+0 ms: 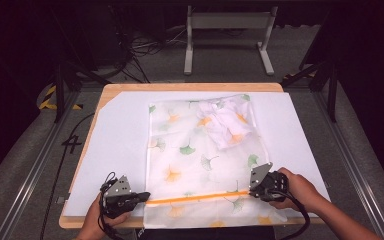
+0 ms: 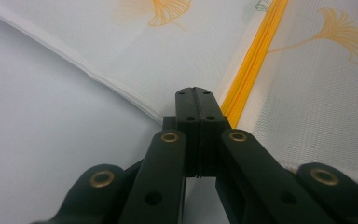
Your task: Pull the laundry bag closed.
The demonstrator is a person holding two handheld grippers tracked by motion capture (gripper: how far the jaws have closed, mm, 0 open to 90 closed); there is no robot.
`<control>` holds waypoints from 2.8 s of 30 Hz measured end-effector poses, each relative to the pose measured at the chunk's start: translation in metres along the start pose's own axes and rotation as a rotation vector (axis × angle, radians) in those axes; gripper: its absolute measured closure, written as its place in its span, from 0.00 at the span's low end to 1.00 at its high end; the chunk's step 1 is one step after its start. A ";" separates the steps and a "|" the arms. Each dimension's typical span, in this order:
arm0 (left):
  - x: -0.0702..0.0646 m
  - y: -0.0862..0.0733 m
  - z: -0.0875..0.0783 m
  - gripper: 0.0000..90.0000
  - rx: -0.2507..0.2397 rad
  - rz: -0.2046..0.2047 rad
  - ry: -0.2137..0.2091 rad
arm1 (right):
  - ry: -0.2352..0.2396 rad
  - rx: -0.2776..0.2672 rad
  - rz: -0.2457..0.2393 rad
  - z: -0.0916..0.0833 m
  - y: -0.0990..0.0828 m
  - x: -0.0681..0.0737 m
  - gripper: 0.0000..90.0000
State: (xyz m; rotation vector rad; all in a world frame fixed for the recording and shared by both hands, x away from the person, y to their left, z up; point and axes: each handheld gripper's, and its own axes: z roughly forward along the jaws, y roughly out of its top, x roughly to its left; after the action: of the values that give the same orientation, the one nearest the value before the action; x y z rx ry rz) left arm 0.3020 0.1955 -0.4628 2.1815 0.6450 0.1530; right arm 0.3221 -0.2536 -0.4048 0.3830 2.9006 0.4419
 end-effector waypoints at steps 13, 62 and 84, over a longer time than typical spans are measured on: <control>0.000 0.000 0.000 1.00 0.003 0.000 -0.001 | -0.019 0.033 0.021 -0.010 -0.013 -0.005 0.94; 0.001 0.000 0.000 1.00 -0.004 -0.014 -0.014 | -0.067 0.048 0.089 -0.020 -0.050 -0.009 0.94; 0.001 0.001 0.000 1.00 0.004 0.000 -0.005 | -0.044 -0.004 0.131 -0.021 -0.058 -0.012 0.93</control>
State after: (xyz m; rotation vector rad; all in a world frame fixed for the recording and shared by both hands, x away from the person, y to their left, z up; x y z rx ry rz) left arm 0.3027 0.1956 -0.4624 2.1849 0.6431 0.1457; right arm 0.3163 -0.3162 -0.4020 0.5771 2.8422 0.4529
